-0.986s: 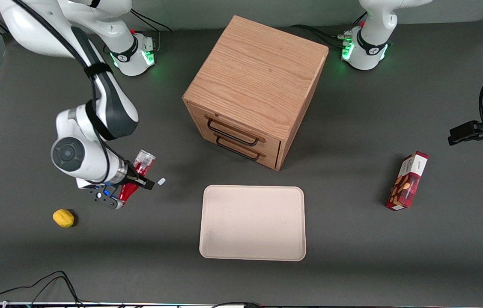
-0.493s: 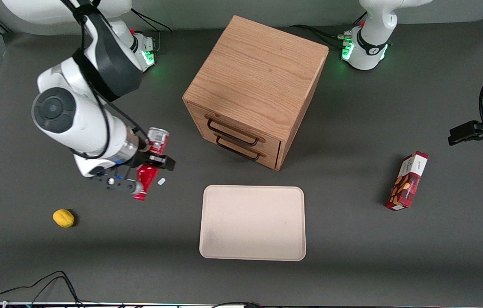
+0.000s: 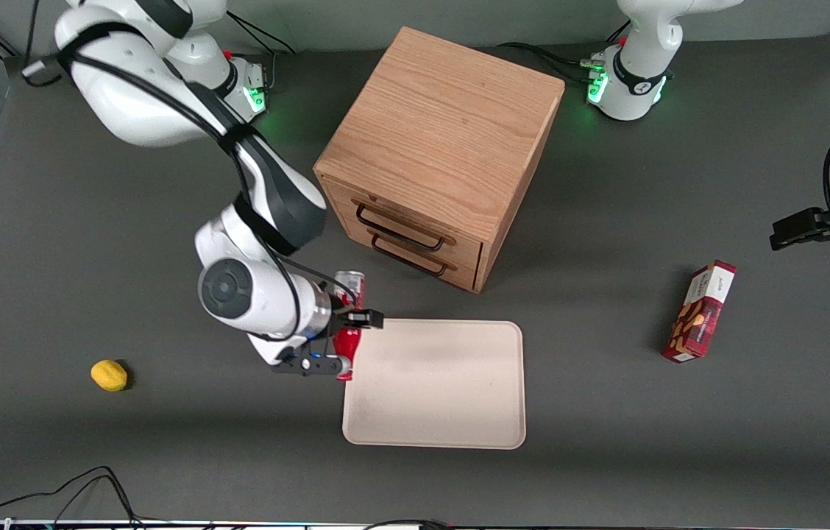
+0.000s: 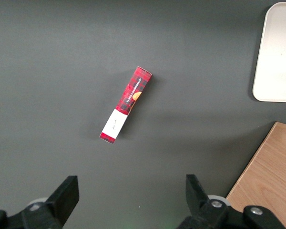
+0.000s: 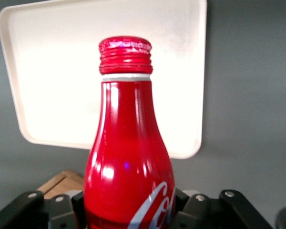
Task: Place coke bottle on tray
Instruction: 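Lift the bottle and carry it toward the cream tray, then lower the held bottle onto the tray surface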
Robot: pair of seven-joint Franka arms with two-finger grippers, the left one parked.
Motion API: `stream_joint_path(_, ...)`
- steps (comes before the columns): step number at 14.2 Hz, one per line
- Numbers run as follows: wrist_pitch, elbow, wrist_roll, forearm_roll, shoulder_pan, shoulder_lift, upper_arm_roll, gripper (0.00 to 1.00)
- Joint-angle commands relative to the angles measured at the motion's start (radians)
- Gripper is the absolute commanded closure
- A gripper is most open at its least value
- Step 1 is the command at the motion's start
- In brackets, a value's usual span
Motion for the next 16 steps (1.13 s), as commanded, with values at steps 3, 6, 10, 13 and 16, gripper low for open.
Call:
stream_joint_path(3, 0.157, 0.062, -0.025, -0.128, 0.017, 0.162, -0.006, 1.00)
stream_joint_path(6, 0.258, 0.065, -0.025, -0.136, 0.021, 0.217, -0.030, 1.00)
stream_joint_path(10, 0.326, 0.081, -0.028, -0.136, 0.040, 0.254, -0.066, 1.00)
stream_joint_path(13, 0.326, 0.110, -0.022, -0.134, 0.047, 0.274, -0.066, 1.00)
stream_joint_path(16, 0.326, 0.107, -0.015, -0.136, 0.047, 0.274, -0.067, 0.60)
